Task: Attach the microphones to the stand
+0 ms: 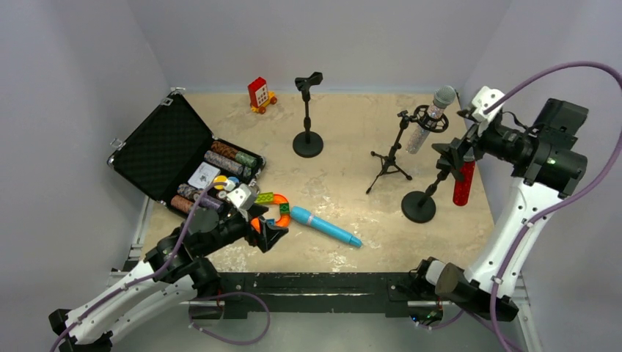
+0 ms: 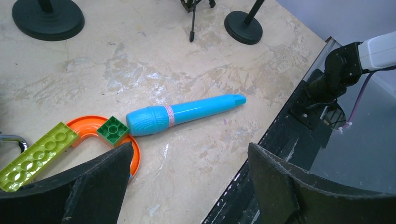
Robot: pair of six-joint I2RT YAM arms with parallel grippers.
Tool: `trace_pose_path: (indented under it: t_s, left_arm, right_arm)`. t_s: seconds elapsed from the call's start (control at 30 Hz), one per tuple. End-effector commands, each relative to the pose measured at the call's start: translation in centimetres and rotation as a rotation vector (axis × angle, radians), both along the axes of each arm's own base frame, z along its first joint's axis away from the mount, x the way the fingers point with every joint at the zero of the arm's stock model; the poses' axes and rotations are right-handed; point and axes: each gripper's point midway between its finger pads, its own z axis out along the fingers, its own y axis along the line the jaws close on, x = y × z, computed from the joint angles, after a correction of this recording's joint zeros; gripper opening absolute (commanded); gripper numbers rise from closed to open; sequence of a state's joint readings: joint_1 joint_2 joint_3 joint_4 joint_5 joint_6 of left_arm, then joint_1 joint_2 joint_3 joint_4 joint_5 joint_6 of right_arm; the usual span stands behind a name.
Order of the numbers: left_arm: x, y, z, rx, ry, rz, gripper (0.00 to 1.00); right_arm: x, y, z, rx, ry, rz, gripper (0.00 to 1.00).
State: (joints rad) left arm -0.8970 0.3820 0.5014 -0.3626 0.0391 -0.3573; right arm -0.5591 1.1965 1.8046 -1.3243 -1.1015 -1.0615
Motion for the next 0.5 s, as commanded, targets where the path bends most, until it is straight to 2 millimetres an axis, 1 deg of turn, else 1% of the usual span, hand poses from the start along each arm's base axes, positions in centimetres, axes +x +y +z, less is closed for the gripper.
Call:
trace_pose_path:
  t_s: [0.0, 0.17, 0.27, 0.3, 0.33, 0.37, 0.4, 0.47]
  left_arm:
    - [1.1, 1.0, 1.4, -0.018, -0.03, 0.083, 0.98]
    - [1.5, 2.4, 1.8, -0.002, -0.034, 0.148, 0.99]
    - [1.6, 2.9, 2.0, -0.011, -0.029, 0.176, 0.99]
    - [1.6, 3.0, 2.0, -0.014, -0.026, 0.186, 0.99]
    - [1.7, 3.1, 1.9, -0.012, -0.025, 0.192, 0.99]
    - [1.7, 3.2, 1.9, -0.011, -0.025, 0.195, 0.99]
    - [1.7, 3.2, 1.9, -0.008, -0.024, 0.196, 0.99]
    - [1.8, 3.2, 1.9, -0.01, -0.024, 0.201, 0.99]
  right_arm:
    - [-2.5, 5.2, -0.3, 0.029, 0.038, 0.146, 0.99]
    - [-5.0, 10.5, -1.3, 0.082, 0.073, 0.341, 0.99]
    - [-7.1, 13.5, -2.6, 0.121, 0.115, 0.513, 0.99]
    - [-7.7, 14.4, -3.4, 0.127, 0.137, 0.564, 0.99]
    - [-8.5, 15.3, -4.6, 0.12, 0.167, 0.617, 0.99]
    - [-9.1, 16.0, -5.2, 0.109, 0.174, 0.653, 0.99]
    - [-9.3, 16.5, -6.5, 0.104, 0.202, 0.675, 0.99]
    - [-9.8, 17.6, -8.3, 0.079, 0.216, 0.703, 0.99]
